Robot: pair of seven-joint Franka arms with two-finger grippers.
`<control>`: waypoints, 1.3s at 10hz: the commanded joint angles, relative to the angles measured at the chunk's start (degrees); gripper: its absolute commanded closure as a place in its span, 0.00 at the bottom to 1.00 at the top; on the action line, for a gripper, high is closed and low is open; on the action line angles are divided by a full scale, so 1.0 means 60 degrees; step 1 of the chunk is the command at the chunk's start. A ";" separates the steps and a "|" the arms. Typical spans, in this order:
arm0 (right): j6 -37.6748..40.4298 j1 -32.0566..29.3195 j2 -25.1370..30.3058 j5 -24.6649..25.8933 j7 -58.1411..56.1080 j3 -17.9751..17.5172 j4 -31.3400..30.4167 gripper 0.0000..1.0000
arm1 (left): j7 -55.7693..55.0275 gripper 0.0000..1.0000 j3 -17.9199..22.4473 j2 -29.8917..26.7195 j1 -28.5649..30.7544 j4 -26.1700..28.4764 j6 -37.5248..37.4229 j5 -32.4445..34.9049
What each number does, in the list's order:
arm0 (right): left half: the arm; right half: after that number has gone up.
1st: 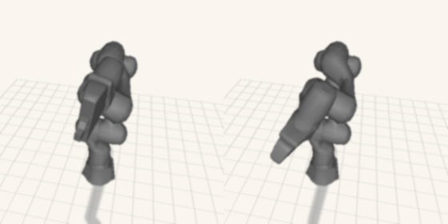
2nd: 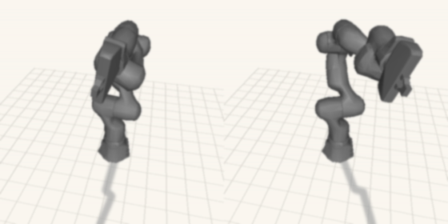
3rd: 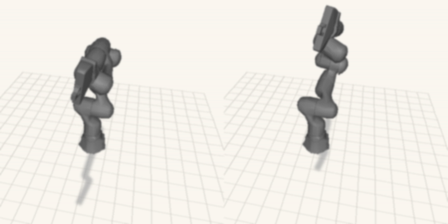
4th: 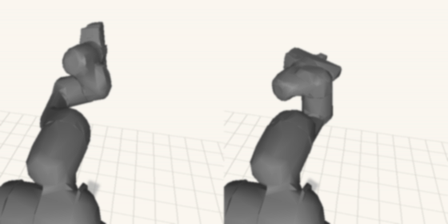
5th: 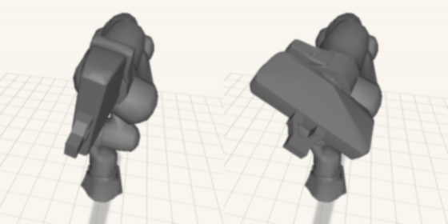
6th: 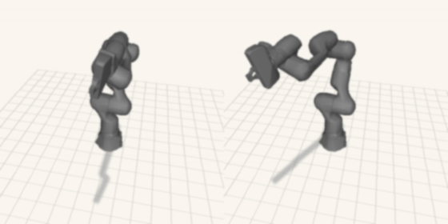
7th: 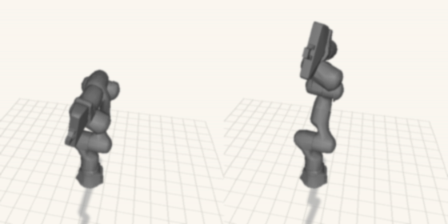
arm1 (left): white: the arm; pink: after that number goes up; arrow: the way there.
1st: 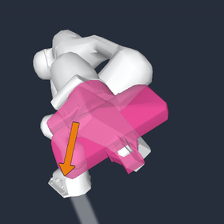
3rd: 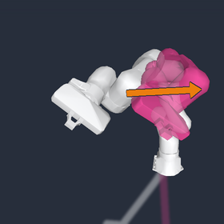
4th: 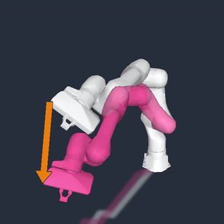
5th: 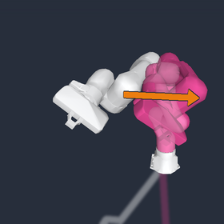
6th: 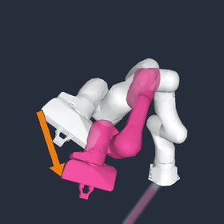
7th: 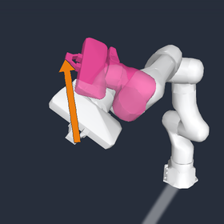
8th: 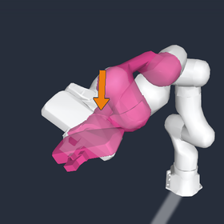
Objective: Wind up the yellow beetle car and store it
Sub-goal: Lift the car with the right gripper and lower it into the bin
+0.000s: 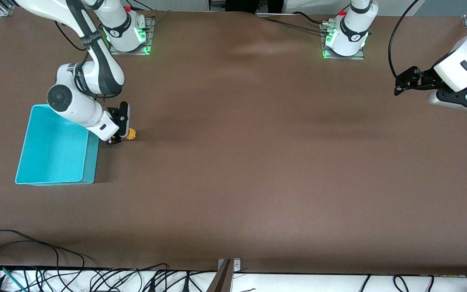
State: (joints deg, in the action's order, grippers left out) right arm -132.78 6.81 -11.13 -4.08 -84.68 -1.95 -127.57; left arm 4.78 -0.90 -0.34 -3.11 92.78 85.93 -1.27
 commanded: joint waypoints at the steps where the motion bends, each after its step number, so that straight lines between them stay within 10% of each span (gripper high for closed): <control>1: 0.2300 -0.0037 0.1032 0.0005 0.0591 0.0017 0.0866 1.00 | -0.0006 0.00 -0.0011 0.0086 0.0064 -0.0244 -0.0200 -0.0257; 4: 0.4168 -0.0037 0.1402 0.0721 0.0361 0.1271 0.2274 1.00 | -0.0006 0.00 -0.0011 0.0086 0.0064 -0.0230 -0.0214 -0.0257; 7: 0.3313 -0.0081 0.0921 0.0914 -0.0475 0.3060 0.2147 1.00 | -0.0006 0.00 -0.0011 0.0086 0.0064 -0.0244 -0.0215 -0.0257; 13: -0.0059 -0.0606 -0.1231 0.0128 -0.1732 0.3342 0.1267 1.00 | -0.0006 0.00 -0.0011 0.0086 0.0064 -0.0244 -0.0215 -0.0257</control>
State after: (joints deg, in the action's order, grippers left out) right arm -130.86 4.74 -16.14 -0.42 -91.11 18.00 -120.12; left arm 4.78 -0.94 -0.31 -3.08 92.72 85.69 -1.28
